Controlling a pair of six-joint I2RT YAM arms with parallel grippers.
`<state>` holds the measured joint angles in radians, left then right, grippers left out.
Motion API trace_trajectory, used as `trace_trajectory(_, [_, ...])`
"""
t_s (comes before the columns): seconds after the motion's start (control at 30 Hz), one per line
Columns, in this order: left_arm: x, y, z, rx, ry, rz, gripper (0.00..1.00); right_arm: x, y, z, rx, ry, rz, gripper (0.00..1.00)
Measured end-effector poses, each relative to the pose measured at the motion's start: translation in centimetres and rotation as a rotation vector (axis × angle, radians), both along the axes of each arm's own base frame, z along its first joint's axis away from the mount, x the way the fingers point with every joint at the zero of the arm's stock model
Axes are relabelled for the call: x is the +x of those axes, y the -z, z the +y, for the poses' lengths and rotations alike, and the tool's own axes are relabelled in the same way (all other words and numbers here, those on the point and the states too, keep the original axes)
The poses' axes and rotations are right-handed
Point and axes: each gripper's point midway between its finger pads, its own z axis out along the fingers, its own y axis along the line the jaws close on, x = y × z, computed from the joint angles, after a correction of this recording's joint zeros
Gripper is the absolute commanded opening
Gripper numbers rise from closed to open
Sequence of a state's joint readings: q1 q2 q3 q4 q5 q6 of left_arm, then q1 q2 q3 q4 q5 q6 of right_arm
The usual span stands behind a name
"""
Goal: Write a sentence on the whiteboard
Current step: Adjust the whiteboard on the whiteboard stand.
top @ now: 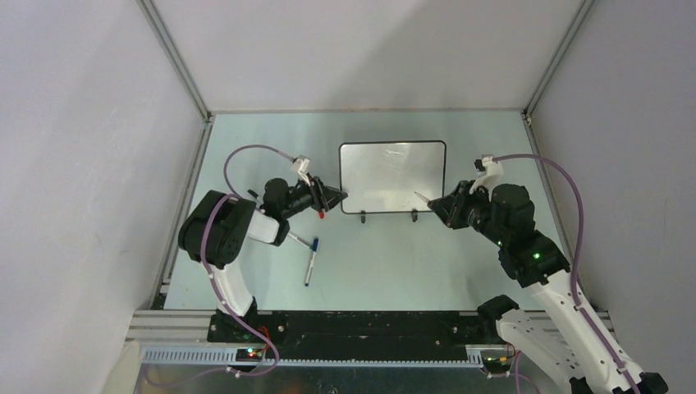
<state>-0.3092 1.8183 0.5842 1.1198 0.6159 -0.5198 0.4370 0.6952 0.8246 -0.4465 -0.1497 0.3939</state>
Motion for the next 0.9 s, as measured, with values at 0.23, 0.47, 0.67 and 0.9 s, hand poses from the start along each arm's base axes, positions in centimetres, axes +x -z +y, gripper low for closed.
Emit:
trace_trajectory(0.23, [-2.6, 1.2, 0.2, -0.01, 0.039, 0.019, 0.49, 0.2, 0.5, 0.4, 0.0, -0.018, 0.024, 0.0])
trace_trajectory(0.47, [-2.5, 0.0, 0.2, -0.045, 0.032, -0.023, 0.54, 0.0, 1.3, 1.1, 0.05, -0.02, 0.099, 0.0])
trace_trajectory(0.67, [-1.4, -0.7, 0.2, -0.064, 0.0, -0.025, 0.54, -1.2, 0.8, 0.7, 0.133, 0.033, 0.155, 0.0])
trace_trajectory(0.9, [1.3, -1.3, -0.6, -0.1, -0.015, -0.01, 0.54, -2.1, 1.7, 0.1, 0.2, 0.117, 0.27, 0.0])
